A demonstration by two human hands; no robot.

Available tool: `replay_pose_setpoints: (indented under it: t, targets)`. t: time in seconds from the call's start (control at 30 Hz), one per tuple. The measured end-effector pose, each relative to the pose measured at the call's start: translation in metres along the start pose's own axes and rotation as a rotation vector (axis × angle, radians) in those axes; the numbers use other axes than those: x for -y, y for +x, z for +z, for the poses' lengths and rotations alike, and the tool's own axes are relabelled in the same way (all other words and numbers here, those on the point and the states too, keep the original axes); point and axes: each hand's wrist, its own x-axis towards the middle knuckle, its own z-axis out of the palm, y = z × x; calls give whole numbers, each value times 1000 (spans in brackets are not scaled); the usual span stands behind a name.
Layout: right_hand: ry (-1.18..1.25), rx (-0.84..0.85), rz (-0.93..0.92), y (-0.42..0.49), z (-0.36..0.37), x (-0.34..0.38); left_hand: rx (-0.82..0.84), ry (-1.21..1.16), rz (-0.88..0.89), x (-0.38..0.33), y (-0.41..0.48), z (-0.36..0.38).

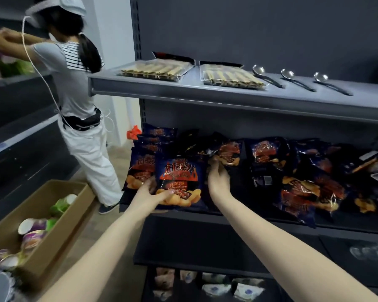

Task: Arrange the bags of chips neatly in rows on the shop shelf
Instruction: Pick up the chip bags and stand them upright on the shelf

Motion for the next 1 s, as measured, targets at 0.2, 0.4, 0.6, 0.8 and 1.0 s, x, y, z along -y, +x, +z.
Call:
replay_pose_setpoints:
  t: [0.2, 0.4, 0.6, 0.8, 1.0]
  targets:
    - [-285, -1, -394, 54, 14, 15, 93, -110, -46, 0, 25, 5]
    - [-650, 65, -520, 130, 39, 35, 168, -147, -65, 8, 47, 29]
    - [-1248, 396, -459, 164, 58, 37, 244, 28, -7, 16, 62, 38]
    - [-1305, 498, -202, 172, 49, -2, 290, 84, -15, 25, 78, 37]
    - [-1314, 469, -234, 175, 30, -18, 296, 117, -6, 31, 80, 42]
